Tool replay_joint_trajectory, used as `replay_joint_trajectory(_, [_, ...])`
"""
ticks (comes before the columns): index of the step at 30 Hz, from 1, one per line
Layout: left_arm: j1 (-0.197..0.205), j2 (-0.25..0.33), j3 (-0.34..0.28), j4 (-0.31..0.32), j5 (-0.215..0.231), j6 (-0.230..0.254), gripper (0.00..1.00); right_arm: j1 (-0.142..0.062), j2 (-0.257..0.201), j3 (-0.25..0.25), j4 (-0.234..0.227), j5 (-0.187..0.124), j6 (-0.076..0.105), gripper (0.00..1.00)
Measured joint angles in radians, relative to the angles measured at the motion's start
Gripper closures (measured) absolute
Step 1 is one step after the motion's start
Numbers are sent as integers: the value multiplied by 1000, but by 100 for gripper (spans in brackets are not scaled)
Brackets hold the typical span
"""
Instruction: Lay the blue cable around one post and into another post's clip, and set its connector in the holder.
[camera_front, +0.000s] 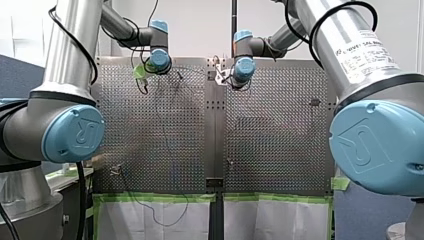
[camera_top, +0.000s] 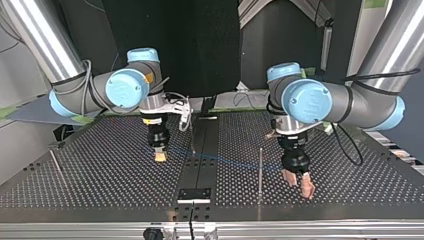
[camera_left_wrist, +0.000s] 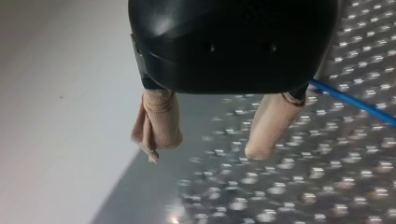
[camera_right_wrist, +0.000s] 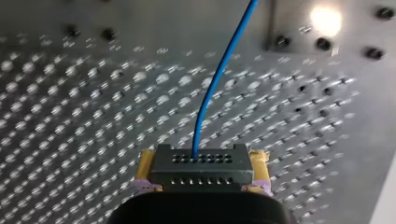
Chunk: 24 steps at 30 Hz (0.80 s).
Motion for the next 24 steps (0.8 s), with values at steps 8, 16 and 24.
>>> replay_joint_trajectory(8, [-20,-62,-43,8,21,0,0,-13,1,74,-56,15,20,94])
replay_joint_trajectory(16, [-30,-122,-58,26,25,-11,0,-34,2,145,-126,14,58,94])
replay_joint_trajectory(24, [-32,-131,-58,29,24,-25,0,-64,4,215,-196,15,78,94])
